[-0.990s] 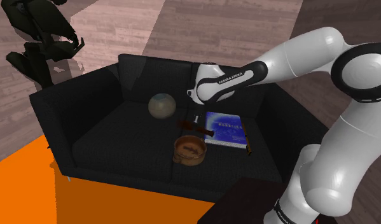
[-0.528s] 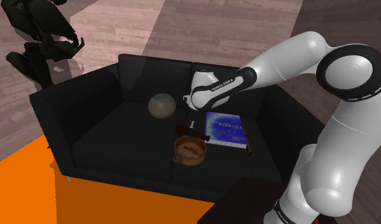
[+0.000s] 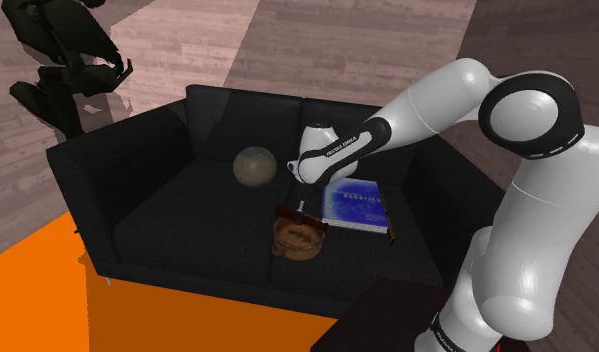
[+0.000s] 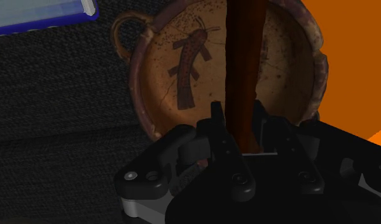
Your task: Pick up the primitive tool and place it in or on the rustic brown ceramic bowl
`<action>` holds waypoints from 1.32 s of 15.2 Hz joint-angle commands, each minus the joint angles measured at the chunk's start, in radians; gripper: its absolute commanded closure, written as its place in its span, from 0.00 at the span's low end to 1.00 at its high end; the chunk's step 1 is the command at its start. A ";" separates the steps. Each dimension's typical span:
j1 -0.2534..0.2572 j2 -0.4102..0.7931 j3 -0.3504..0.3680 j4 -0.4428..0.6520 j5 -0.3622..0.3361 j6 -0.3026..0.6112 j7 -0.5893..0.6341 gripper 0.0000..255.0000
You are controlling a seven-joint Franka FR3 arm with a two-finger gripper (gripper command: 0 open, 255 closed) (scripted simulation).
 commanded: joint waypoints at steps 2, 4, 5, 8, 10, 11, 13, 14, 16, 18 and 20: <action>0.000 0.007 0.000 -0.001 0.003 0.009 -0.002 1.00; 0.000 0.007 0.000 -0.001 0.003 0.009 -0.002 1.00; 0.000 0.007 0.000 -0.001 0.003 0.009 -0.002 1.00; 0.000 0.007 0.000 -0.001 0.003 0.009 -0.002 0.00; 0.000 0.007 0.000 -0.001 0.003 0.009 -0.002 0.00; 0.000 0.007 0.000 -0.001 0.003 0.009 -0.002 0.00; 0.000 0.007 0.000 -0.001 0.003 0.009 -0.002 0.00; 0.000 -0.019 -0.001 0.006 -0.008 -0.023 0.006 0.00; 0.000 -0.068 -0.003 0.024 -0.028 -0.089 0.019 0.00; -0.001 -0.086 -0.003 0.033 -0.034 -0.115 0.024 0.00; -0.001 -0.086 -0.003 0.033 -0.034 -0.115 0.024 0.00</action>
